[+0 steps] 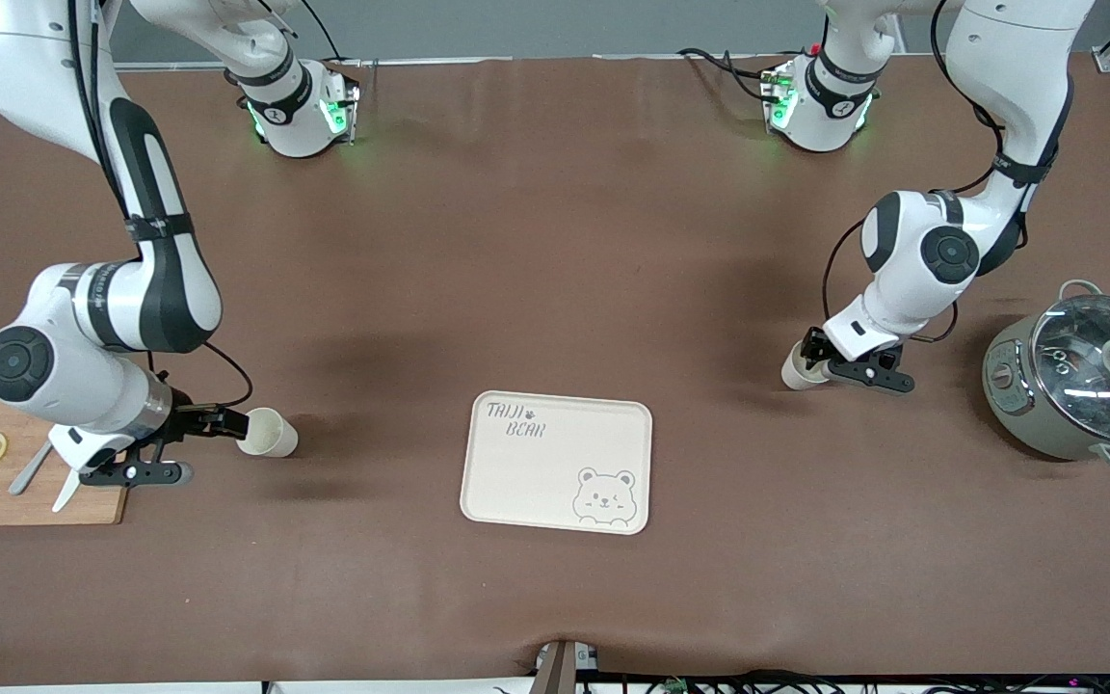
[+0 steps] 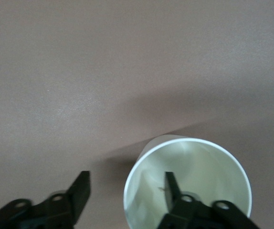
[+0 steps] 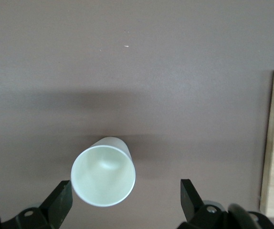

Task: Place white IKEA cup upright on tray with both arms
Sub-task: 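Grasp the white cups with the left gripper and the right gripper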

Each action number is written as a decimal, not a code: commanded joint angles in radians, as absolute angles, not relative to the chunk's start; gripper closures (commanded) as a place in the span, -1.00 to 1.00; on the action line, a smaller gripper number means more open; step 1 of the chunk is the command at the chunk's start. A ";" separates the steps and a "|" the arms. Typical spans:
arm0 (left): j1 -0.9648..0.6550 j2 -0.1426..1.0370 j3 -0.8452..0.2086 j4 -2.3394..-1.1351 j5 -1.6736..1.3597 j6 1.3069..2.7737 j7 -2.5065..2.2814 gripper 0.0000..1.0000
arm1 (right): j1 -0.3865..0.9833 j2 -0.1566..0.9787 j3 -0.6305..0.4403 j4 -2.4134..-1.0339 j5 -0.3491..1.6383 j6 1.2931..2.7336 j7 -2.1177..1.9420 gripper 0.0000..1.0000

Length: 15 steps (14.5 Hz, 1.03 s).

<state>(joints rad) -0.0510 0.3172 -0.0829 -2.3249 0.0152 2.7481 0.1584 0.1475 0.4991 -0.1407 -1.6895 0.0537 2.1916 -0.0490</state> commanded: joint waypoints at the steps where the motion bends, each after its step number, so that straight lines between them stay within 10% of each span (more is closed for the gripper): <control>1: -0.046 0.314 -0.086 -2.318 0.015 2.755 0.175 1.00 | 0.138 0.492 -0.141 -1.750 0.049 2.273 -0.106 -1.00; 9: -0.058 0.319 -0.087 -2.297 0.005 2.755 0.146 1.00 | 0.146 0.505 -0.140 -1.890 0.049 2.482 -0.121 -1.00; 15: -0.201 0.339 -0.121 -2.018 0.002 2.474 -0.177 1.00 | 0.149 0.545 -0.138 -1.908 0.049 2.554 -0.121 -1.00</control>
<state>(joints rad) -0.1394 0.3159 -0.1243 -2.1526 0.0152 2.6051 -0.0777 0.1481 0.5337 -0.1407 -1.8913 0.0536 2.5184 -0.1101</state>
